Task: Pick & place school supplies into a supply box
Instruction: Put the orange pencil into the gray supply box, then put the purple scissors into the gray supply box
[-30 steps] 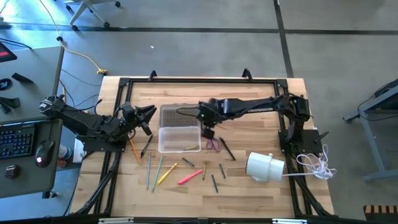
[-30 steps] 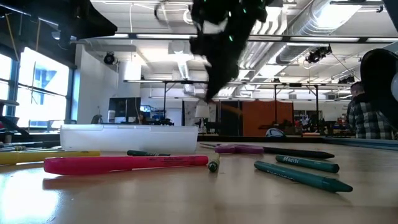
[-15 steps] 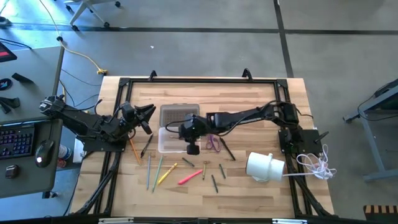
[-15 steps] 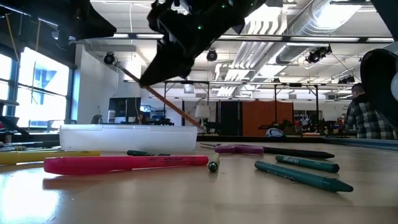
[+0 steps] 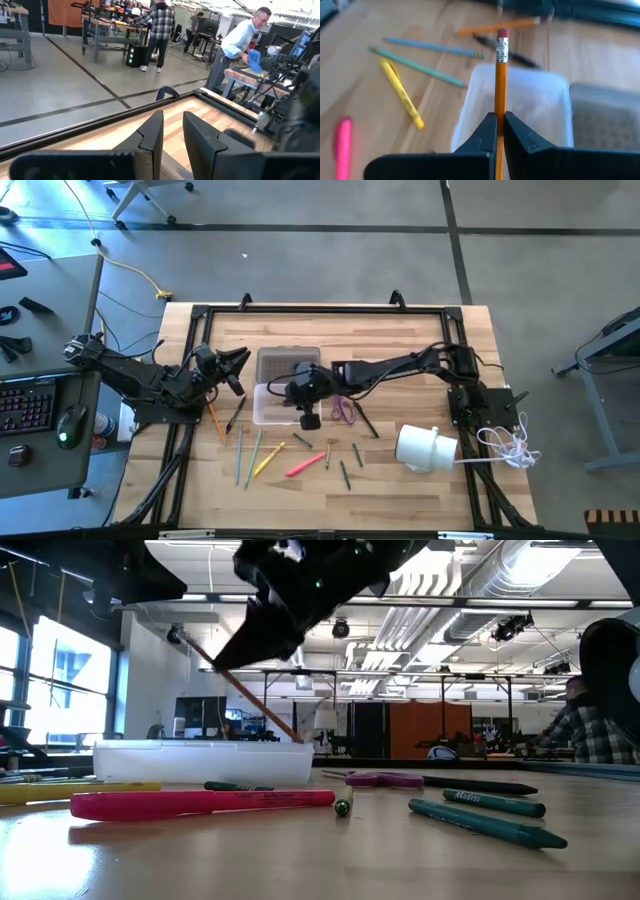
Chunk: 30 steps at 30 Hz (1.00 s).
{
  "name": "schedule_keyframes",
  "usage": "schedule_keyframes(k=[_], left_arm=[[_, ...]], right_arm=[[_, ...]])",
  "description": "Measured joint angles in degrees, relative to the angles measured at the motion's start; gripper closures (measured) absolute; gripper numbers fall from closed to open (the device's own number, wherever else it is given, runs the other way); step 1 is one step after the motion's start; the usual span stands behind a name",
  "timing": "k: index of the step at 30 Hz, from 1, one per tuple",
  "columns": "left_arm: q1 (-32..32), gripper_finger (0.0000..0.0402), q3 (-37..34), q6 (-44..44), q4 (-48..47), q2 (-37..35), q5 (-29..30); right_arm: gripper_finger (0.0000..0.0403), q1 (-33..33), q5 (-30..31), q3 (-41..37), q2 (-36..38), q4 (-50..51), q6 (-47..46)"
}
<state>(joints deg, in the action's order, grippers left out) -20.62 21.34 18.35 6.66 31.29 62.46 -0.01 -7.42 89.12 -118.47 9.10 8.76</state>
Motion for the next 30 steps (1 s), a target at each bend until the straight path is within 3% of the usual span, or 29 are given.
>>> schedule_keyframes(k=[11,23,30], left_arm=[[0.0,0.0291,0.0,0.0,-0.4,0.0,-0.2],[0.0,0.0291,0.0,0.0,-0.5,0.0,-0.2],[0.0,0.0291,0.0,0.0,-0.8,0.0,-0.3]], right_arm=[[0.0388,-1.3,2.7,0.0,-2.6,2.8,-3.4],[0.0278,-1.5,4.3,0.8,-2.6,4.2,2.6],[0.0269,-0.8,13.5,10.5,-0.2,22.6,3.9]])
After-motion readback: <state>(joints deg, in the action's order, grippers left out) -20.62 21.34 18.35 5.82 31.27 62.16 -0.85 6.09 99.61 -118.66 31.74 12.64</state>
